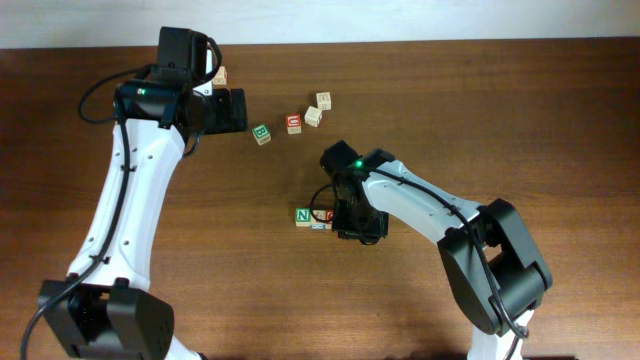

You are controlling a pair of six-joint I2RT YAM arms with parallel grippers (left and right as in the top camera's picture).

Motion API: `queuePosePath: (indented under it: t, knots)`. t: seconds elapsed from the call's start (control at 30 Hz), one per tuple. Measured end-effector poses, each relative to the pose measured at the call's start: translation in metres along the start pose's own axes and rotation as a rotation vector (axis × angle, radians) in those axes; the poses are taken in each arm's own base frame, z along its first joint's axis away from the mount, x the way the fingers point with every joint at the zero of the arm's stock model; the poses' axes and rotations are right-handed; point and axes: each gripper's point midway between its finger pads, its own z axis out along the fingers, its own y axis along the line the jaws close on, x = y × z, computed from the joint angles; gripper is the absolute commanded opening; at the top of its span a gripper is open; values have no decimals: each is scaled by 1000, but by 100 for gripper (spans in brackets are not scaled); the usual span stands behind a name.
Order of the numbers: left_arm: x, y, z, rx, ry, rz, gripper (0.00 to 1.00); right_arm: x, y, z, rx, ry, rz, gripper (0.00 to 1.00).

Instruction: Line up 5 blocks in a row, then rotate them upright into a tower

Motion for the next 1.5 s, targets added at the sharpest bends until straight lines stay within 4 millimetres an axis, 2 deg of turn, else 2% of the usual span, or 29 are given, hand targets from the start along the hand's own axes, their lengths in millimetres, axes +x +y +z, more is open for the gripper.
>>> queuePosePath:
  t: [0.8, 1.03, 1.17, 1.27, 1.37, 1.5]
  knots:
    - [0, 0, 0, 0, 0, 0, 99, -4, 5, 0, -23, -14, -18, 29]
    - [0, 0, 0, 0, 0, 0, 99, 7, 3, -2, -18, 37, -38, 28]
    - [0, 0, 0, 0, 0, 0, 99, 6, 13, -6, -34, 18, -60, 27]
    - [0, 0, 0, 0, 0, 0, 99, 11, 24, -6, -46, 8, -100, 20]
    - [0, 0, 0, 0, 0, 0, 99, 8, 30, -11, -56, -4, -125, 20]
    - [0, 0, 0, 0, 0, 0, 99, -14, 56, -40, -122, -95, -174, 21]
